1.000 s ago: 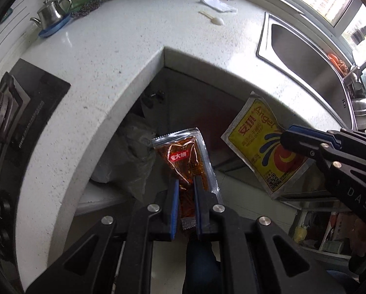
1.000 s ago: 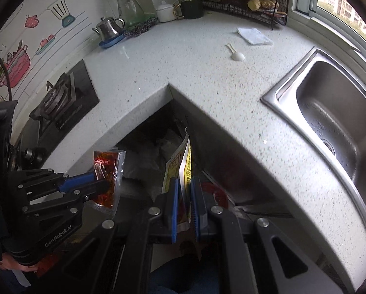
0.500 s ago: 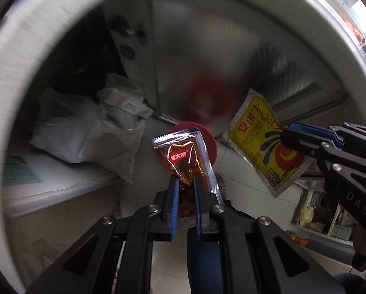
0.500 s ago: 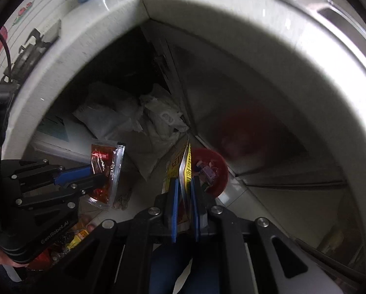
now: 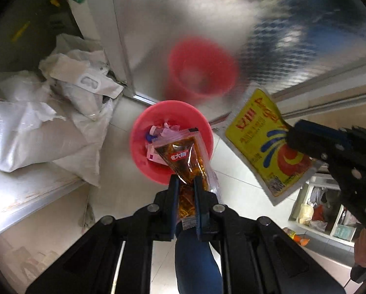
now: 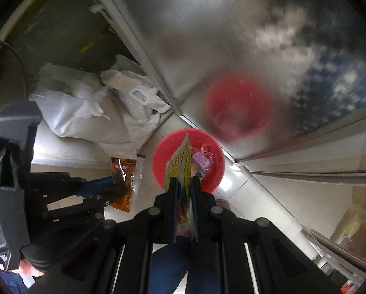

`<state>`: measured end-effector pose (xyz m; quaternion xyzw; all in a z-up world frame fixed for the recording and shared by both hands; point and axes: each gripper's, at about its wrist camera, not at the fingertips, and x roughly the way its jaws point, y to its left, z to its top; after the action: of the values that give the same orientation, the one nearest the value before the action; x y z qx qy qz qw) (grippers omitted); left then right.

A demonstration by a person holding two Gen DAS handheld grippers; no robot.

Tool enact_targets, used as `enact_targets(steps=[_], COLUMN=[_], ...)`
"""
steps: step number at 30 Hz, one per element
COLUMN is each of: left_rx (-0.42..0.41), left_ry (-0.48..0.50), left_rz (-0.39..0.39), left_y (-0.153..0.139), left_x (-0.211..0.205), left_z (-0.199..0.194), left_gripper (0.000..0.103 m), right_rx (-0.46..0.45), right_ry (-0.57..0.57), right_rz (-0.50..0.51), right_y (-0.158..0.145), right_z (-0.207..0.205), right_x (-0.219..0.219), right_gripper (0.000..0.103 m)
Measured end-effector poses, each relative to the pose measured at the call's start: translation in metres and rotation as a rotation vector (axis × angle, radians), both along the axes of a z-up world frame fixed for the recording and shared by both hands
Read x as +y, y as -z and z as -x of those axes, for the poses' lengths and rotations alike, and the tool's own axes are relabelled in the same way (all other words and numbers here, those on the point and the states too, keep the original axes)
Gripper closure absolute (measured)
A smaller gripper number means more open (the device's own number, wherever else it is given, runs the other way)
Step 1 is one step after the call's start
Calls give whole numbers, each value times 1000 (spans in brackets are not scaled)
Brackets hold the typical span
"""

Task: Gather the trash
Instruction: 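Open both tools to drop the sachet and packet into the bin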

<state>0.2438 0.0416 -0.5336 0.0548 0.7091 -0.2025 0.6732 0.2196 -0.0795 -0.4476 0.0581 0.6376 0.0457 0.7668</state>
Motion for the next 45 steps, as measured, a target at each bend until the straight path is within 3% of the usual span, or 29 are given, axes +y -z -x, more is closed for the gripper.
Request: enact_targets(steps=[3,5,7,10,12,25,28,30,33,43,44,45], left_rx=[9,2,-12,-14,-21,-105,-103,-109,-116,-104,-105,-105], left_ry=[-6,-16,-30,-24,-20,-34,-64,-71,-75,-123,-125,-125], left_rz=[-1,-2,15,35,17,-52,-50,-44,-62,-81,-86,-91], left_y=[20,24,19,17,15,-5,-3,-3,-1,9,10,10], left_x=[-2,-1,1,3,5,29,40,46,52,63,64,65], left_z=[-2,-3,-4,-3,-4,2,-1,-1,-1,-2,-1,-1], left_gripper=[92,82,58,40,34,33,20,17,0,0,0,0], right_rx=[11,19,26,40,49,41,49,56,61,68,65,62], right_ry=[7,14,29,45,45,-29,-45,-55,-72,-107,-108,-113], right_rz=[5,5,0,-9,-5,-26,-26,-25,-25,23,39,59], right_y=[14,21,23,26,29,31,38,41,47,63,64,63], right_z=[4,6,9,11,11,-5,-7,-7,-9,-14,-13,-13], right_x=[-5,-9,-11,-14,-14,6,12,15,21,29,31,32], right_gripper=[94,94,94,94,94,94,94,94,94,93,92,82])
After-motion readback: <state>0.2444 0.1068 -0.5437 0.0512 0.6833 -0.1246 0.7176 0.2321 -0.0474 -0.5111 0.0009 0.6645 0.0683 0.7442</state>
